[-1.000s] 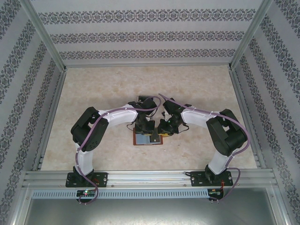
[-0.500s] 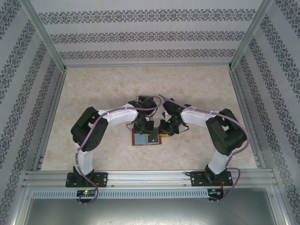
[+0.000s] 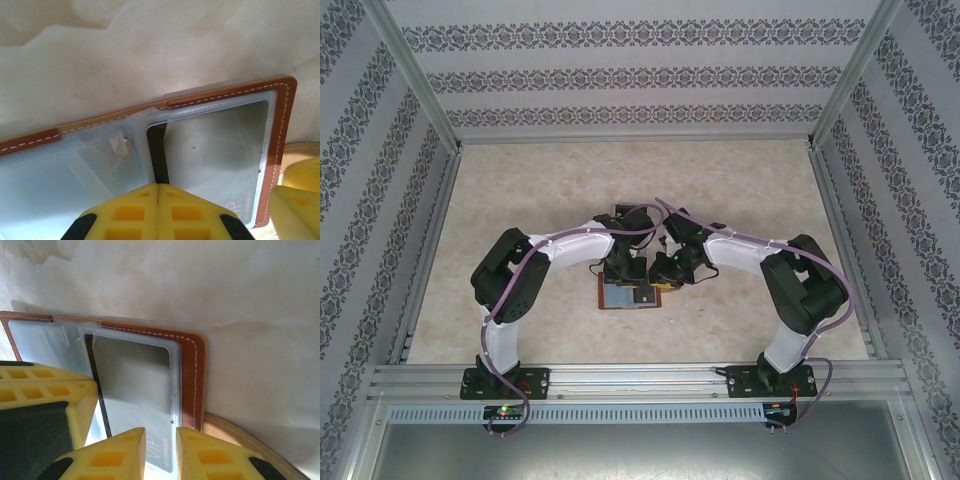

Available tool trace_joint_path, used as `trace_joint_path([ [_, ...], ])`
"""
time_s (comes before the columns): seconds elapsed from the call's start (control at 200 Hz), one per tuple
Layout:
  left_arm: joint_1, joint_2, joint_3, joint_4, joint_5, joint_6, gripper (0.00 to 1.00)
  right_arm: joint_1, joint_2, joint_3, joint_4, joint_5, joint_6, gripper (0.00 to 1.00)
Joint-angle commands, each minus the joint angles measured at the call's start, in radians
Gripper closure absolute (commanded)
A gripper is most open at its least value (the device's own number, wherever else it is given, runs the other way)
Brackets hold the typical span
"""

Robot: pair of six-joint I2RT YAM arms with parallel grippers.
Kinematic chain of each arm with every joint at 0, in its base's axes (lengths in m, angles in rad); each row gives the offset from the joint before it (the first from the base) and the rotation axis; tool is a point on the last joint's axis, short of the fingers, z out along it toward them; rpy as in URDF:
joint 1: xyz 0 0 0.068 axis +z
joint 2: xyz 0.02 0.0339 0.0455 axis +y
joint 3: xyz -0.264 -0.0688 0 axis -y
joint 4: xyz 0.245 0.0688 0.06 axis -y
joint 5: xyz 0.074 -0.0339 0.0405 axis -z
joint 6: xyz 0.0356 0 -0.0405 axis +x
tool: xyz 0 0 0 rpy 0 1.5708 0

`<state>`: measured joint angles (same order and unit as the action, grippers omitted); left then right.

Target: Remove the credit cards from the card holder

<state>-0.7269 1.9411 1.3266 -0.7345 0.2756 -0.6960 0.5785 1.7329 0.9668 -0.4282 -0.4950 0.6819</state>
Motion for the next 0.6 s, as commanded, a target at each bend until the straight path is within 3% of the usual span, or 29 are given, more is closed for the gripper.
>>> trace_joint_path([
  [0.0, -0.009, -0.042, -0.001, 0.002, -0.002, -0.016, 0.94, 0.003, 0.028, 0.007, 0.045, -0.04, 0.019, 0.77],
  [0.195, -0.009, -0.036, -0.008, 0.024, 0.012, -0.023, 0.94, 0.001, 0.06, 0.004, -0.018, 0.034, -0.007, 0.77],
  [0.595, -0.008, -0.002, -0.028, 0.04, 0.026, -0.026, 0.96, 0.001, 0.041, -0.003, -0.016, 0.031, -0.006, 0.77],
])
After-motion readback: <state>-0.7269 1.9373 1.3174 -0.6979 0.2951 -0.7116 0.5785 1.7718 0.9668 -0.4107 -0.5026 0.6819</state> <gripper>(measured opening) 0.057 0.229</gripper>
